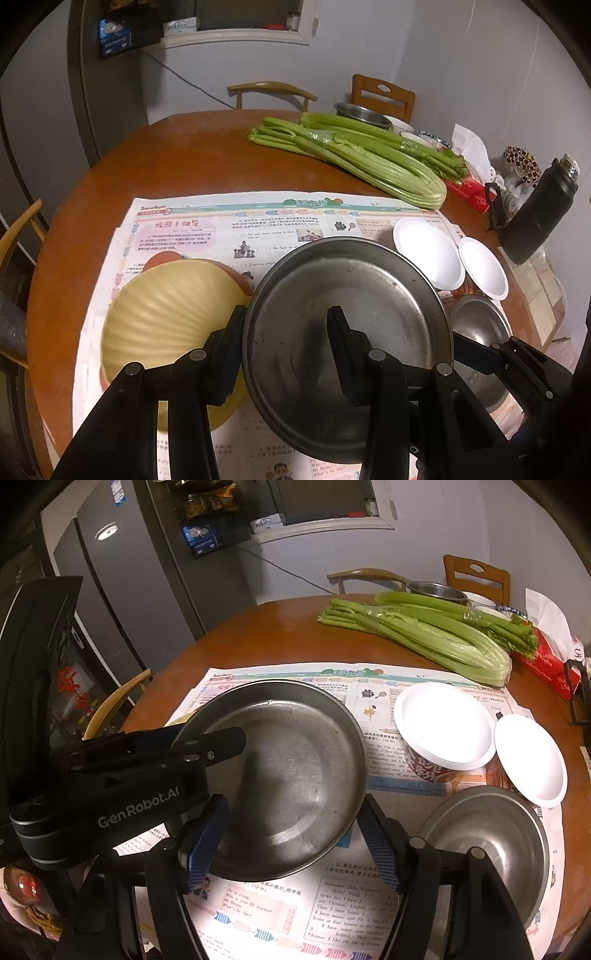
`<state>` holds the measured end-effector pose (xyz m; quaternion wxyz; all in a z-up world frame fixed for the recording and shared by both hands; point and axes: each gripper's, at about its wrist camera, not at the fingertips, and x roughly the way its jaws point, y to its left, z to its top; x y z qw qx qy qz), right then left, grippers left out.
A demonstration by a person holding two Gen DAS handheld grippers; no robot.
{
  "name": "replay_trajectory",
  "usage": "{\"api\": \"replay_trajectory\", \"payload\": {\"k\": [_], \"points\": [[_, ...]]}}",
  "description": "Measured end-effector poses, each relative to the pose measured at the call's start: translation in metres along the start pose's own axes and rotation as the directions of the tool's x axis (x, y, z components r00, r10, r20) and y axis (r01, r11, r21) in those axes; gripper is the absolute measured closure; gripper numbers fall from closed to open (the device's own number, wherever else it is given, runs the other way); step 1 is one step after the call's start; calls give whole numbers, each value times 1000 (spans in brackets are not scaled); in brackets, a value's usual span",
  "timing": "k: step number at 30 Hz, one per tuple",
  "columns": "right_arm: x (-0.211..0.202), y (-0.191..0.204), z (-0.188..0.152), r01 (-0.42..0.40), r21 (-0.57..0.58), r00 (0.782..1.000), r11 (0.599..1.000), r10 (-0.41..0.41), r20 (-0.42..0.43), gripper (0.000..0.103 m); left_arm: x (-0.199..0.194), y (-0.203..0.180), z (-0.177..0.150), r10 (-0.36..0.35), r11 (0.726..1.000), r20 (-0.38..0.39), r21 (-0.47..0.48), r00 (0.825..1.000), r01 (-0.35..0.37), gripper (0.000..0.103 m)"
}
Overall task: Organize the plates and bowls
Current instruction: 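Lift the grey metal plate with the left tool toward the yellow plate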
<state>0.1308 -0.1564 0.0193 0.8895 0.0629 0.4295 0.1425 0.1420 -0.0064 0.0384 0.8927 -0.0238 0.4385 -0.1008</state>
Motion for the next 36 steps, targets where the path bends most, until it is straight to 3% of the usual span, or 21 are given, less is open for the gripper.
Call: {"api": "replay_trajectory", "payload": {"k": [12, 24, 36], "points": [[-12, 28, -1, -19, -65, 999, 998, 21, 29, 31, -33, 21, -13, 31, 999, 49, -27, 998, -30, 59], [-19, 62, 25, -66, -126, 996, 990, 74, 58, 31, -70, 53, 1, 53, 998, 127, -48, 991, -47, 58], [7, 101, 38, -102, -195, 992, 976, 115, 59, 31, -65, 101, -4, 108, 989, 116, -113, 987, -95, 57]]}}
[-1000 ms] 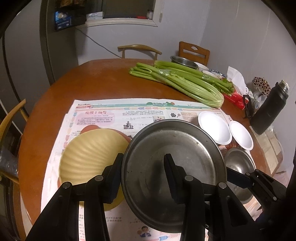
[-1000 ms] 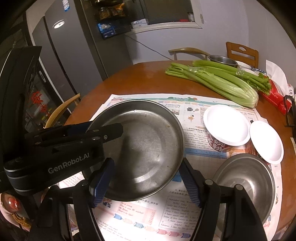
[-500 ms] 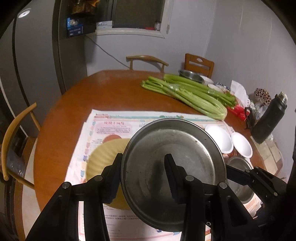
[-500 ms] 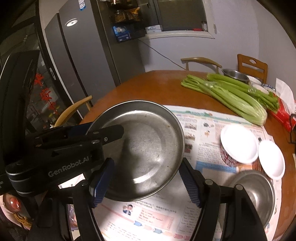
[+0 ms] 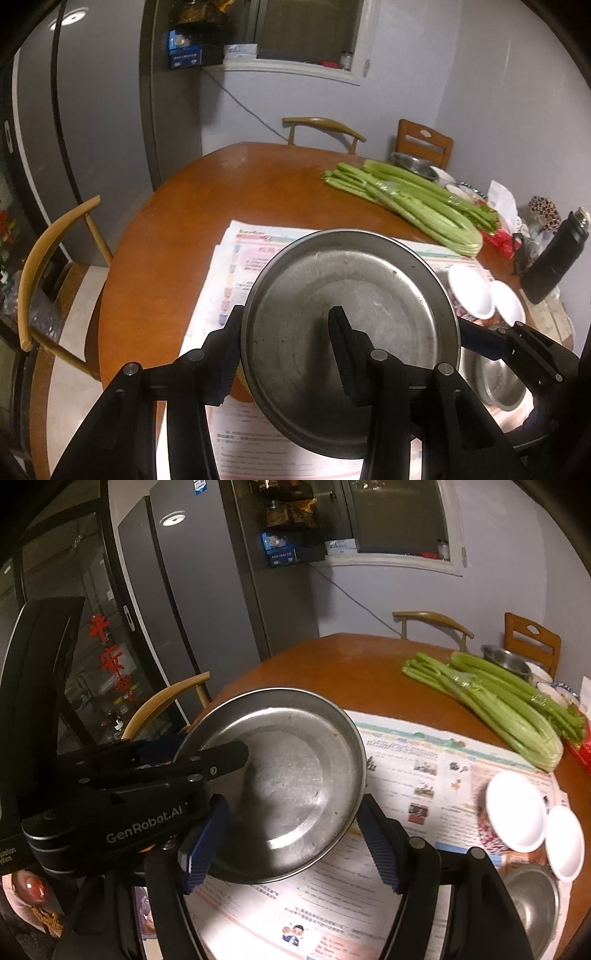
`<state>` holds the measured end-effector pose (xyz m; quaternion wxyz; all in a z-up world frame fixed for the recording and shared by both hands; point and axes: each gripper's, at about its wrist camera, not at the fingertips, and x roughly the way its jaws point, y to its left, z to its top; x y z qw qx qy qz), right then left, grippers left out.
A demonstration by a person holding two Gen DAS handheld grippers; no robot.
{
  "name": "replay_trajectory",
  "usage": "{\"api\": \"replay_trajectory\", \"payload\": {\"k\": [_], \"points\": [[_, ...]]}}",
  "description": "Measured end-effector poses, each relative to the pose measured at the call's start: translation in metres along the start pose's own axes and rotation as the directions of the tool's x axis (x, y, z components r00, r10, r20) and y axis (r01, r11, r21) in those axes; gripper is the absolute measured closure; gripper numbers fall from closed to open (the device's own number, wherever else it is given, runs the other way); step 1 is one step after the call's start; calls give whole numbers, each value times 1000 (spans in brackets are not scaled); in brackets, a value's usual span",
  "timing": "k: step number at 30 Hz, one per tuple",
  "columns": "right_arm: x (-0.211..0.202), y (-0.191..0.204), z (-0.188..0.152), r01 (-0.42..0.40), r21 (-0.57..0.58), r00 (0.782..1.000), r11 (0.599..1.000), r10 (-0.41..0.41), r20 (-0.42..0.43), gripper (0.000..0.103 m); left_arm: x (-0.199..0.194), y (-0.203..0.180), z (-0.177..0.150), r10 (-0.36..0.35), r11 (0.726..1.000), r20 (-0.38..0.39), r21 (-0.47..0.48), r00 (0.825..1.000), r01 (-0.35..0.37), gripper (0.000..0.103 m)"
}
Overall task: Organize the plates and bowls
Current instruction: 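Lift the grey metal plate with the left tool toward the yellow plate, then lower the grey plate onto the yellow scallop plate with the left tool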
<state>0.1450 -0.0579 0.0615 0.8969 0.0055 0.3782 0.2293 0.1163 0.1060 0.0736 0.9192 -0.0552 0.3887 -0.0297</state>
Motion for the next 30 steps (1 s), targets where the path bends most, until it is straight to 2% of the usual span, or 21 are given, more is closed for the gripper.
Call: {"api": "replay_trajectory", "payload": {"k": [9, 17, 30], "points": [[45, -5, -9, -35, 22, 998, 999, 36, -55, 31, 37, 24, -10, -17, 999, -54, -29, 998, 16, 57], [73, -2, -16, 7, 14, 996, 1000, -6, -94, 31, 61, 34, -16, -28, 999, -91, -36, 995, 25, 57], [86, 0, -24, 69, -10, 992, 998, -69, -109, 31, 80, 32, -23, -46, 998, -113, -38, 992, 42, 57]]}}
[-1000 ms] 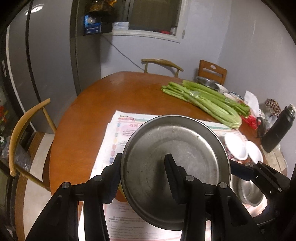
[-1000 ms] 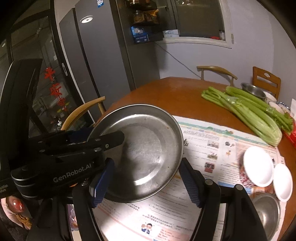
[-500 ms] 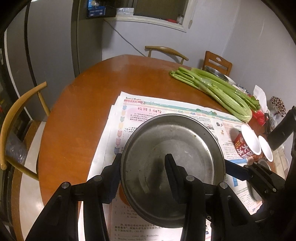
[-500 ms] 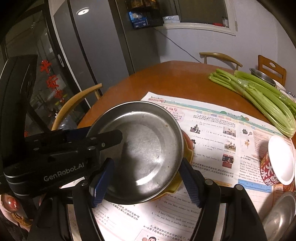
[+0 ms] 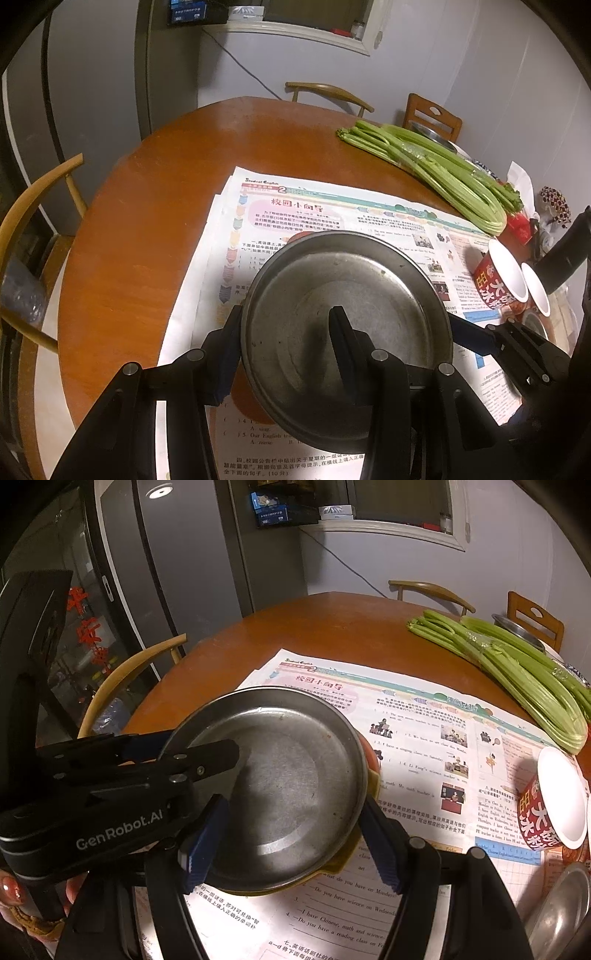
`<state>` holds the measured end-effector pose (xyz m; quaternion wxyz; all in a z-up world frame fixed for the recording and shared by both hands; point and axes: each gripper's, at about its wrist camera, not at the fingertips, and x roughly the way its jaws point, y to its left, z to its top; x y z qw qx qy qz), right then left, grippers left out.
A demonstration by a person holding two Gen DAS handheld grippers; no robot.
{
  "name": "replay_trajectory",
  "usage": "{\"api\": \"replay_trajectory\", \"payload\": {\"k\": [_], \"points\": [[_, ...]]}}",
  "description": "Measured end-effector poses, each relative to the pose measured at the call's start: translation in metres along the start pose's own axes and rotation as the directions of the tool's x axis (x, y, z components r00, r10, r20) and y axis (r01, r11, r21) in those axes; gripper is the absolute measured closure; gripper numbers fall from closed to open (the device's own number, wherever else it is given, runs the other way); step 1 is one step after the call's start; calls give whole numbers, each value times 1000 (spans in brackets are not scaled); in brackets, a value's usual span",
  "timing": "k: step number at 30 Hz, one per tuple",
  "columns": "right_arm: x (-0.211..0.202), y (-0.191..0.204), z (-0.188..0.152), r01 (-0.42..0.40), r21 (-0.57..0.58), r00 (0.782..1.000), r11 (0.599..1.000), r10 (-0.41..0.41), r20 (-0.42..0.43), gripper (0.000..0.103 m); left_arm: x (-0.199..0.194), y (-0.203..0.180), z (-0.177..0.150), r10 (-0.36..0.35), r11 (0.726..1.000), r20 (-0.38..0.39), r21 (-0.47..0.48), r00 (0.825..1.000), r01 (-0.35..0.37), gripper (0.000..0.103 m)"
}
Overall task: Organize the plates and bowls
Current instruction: 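Lower the grey plate onto the yellow scallop plate with the left tool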
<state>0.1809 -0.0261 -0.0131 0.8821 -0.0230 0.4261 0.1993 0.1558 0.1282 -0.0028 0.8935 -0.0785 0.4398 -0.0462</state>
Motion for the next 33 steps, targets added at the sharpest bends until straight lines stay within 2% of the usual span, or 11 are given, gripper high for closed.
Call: {"api": "replay_trajectory", "payload": {"k": [8, 15, 22, 33], "points": [[2, 4, -4, 28, -23, 1000, 999, -27, 10, 32, 4, 0, -3, 2, 1000, -4, 2, 1000, -2, 57], [2, 8, -7, 99, -56, 995, 994, -97, 30, 32, 5, -1, -6, 6, 1000, -5, 7, 1000, -6, 55], [3, 5, -7, 93, -48, 995, 994, -92, 26, 32, 7, 1, -9, 1, 1000, -16, 1, 1000, -1, 55], [-8, 2, -8, 79, -39, 996, 996, -77, 43, 32, -5, 4, -5, -2, 1000, 8, -11, 1000, 2, 55]]}}
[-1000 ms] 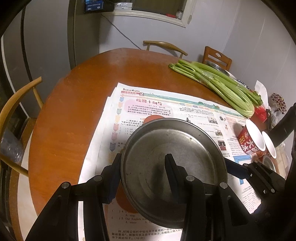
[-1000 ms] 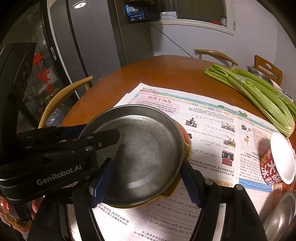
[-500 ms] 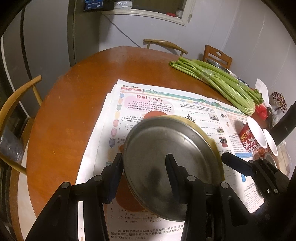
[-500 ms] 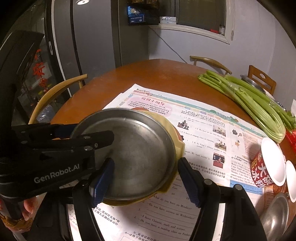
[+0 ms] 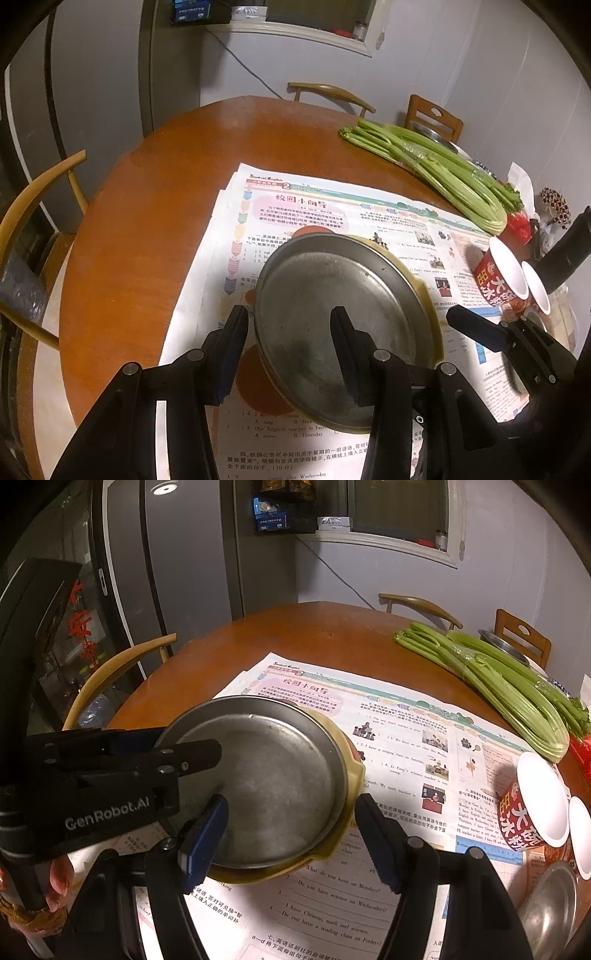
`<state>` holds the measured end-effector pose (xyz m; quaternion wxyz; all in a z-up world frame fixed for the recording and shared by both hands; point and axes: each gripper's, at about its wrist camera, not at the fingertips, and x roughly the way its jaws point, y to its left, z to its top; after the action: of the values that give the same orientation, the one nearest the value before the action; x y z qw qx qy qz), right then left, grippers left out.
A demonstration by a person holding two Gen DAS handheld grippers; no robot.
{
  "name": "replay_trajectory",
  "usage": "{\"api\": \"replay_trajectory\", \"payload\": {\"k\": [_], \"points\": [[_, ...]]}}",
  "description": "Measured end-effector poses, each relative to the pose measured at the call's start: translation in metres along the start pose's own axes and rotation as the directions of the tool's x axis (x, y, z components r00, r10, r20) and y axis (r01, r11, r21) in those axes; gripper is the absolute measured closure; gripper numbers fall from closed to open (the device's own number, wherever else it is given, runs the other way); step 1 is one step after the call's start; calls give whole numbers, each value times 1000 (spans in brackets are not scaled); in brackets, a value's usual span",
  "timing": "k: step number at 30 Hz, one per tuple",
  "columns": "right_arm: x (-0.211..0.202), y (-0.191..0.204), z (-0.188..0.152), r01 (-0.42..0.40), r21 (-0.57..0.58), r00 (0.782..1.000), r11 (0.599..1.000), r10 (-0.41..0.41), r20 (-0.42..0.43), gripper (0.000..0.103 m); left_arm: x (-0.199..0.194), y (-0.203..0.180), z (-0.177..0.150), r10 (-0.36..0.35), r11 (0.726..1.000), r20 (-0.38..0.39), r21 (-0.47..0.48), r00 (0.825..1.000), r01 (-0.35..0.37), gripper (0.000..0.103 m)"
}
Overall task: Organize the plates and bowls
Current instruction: 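Lower the grey plate onto the yellow scallop plate with the left tool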
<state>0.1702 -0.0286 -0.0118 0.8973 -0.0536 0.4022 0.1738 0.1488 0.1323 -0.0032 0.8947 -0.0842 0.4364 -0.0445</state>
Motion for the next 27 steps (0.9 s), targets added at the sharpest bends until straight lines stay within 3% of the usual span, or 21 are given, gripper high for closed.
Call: {"api": "replay_trajectory", "payload": {"k": [15, 27], "points": [[-25, -34, 0, -36, 132, 999, 991, 31, 40, 32, -20, 26, 6, -17, 995, 40, -93, 999, 20, 54], [3, -46, -8, -92, 230, 994, 969, 104, -41, 32, 32, 27, 8, -80, 988, -71, -140, 994, 69, 52]]}}
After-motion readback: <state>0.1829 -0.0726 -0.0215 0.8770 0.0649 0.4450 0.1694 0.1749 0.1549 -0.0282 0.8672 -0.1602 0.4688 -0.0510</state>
